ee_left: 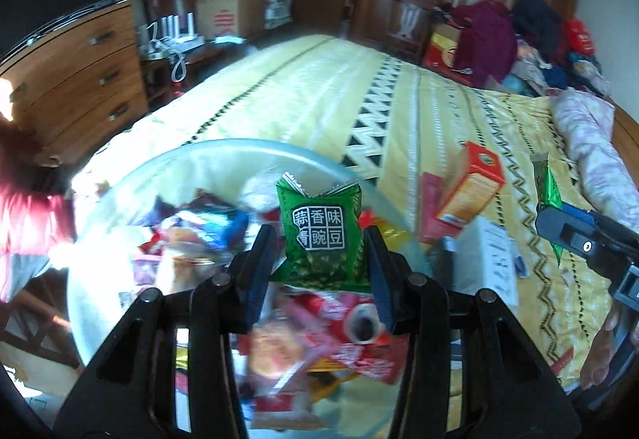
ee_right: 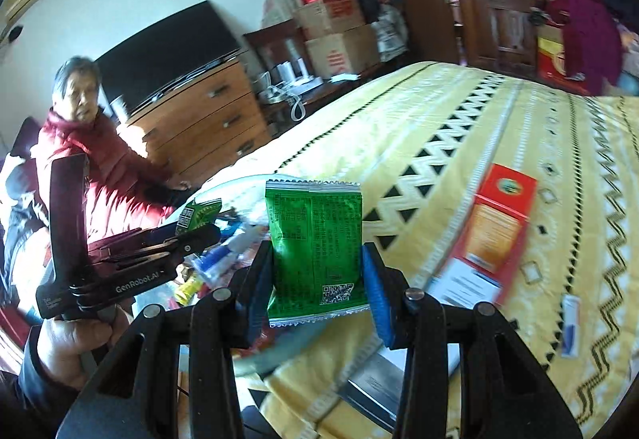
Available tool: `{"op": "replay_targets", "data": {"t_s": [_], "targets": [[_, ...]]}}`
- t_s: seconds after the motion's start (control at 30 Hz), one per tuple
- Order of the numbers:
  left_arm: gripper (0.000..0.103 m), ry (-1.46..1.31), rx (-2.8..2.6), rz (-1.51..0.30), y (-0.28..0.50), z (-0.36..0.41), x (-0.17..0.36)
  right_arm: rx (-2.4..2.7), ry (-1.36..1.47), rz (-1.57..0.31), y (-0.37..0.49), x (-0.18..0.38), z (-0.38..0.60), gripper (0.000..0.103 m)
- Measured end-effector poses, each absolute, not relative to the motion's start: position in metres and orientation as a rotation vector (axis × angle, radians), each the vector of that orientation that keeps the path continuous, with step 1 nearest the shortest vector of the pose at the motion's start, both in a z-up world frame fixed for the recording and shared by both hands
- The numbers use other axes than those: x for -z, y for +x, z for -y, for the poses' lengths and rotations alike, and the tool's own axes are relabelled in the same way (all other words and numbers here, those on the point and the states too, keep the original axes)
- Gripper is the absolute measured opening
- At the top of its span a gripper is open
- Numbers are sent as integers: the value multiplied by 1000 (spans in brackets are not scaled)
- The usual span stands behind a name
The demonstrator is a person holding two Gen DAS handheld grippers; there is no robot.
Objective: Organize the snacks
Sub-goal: 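Carry both green packets over the glass bowl with both tools, then open both tools to drop the green packets into the bowl, then move both tools back over the bed toward the remaining snacks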
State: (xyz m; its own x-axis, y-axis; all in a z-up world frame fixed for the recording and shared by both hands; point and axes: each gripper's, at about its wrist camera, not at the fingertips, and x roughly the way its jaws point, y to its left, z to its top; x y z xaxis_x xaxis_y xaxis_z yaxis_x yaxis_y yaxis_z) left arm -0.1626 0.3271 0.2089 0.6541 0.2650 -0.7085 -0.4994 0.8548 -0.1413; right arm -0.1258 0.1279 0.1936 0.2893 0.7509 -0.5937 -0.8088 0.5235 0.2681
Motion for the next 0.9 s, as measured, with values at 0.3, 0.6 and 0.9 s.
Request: {"op": "replay_targets", "data": {"t_s": [0.3,0.6,0.9], "targets": [[45,-380,-488,-773,-175,-363,-192,-1119,-185,-803,-132,-168,-216,47],[47,-401,-504,-795,-177,-376,-186,-1114,-190,-841,-119,-149,-228,49],[81,-411,-549,-807,-182,-380,-185,-1109,-181,-832,-118,-150,-226,74]]}}
